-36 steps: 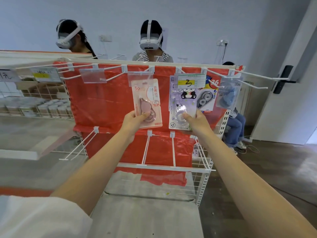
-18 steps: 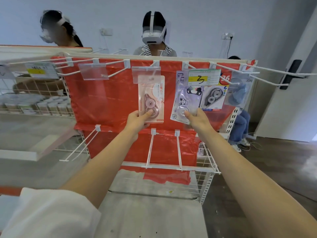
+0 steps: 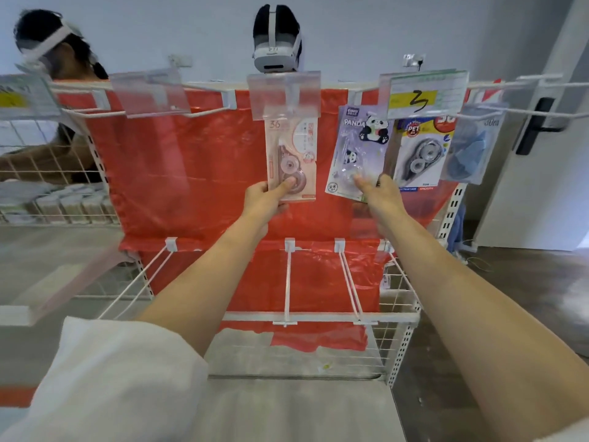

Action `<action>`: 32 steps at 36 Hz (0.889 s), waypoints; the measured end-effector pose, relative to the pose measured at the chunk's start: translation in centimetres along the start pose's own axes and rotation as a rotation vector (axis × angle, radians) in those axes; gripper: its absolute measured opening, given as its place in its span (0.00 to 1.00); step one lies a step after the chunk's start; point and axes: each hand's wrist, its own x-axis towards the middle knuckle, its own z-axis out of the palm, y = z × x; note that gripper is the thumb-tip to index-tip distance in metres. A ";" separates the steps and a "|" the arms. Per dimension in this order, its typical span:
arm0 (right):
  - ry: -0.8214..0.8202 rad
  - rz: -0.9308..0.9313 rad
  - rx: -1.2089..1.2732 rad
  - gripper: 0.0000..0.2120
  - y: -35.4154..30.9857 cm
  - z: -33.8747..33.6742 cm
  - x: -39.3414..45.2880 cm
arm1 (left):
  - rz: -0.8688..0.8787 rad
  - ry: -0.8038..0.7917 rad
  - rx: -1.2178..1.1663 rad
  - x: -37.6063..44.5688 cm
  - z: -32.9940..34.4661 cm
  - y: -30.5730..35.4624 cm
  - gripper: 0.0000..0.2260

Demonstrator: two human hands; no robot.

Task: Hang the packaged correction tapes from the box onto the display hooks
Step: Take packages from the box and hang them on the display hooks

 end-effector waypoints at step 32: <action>-0.017 -0.048 -0.115 0.14 0.6 1.0 4.1 | 0.064 -0.077 0.132 7.4 1.3 -1.5 0.15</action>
